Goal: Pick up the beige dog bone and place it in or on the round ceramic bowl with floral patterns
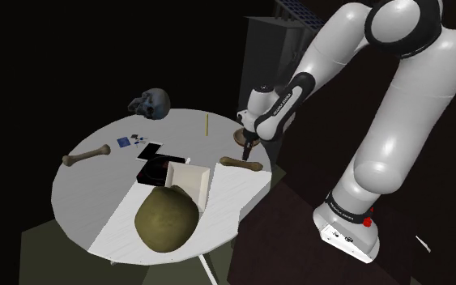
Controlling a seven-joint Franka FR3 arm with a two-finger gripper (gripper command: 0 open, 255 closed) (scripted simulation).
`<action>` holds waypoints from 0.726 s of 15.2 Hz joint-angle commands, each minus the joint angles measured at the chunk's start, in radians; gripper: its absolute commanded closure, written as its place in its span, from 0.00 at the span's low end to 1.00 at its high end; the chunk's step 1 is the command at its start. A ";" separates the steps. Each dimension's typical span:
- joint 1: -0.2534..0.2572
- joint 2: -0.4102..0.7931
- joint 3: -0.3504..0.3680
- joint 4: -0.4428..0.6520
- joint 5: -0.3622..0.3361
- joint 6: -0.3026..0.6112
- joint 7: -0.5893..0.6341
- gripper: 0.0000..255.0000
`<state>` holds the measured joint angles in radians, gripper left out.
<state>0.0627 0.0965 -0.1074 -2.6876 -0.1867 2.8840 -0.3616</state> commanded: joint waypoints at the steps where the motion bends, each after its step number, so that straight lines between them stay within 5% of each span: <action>1: -0.002 0.107 -0.003 0.038 -0.016 0.073 -0.014 0.00; 11: 0.010 0.356 -0.022 0.135 -0.040 0.229 -0.013 0.00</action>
<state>0.0704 0.4267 -0.1270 -2.5632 -0.2264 3.0964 -0.3774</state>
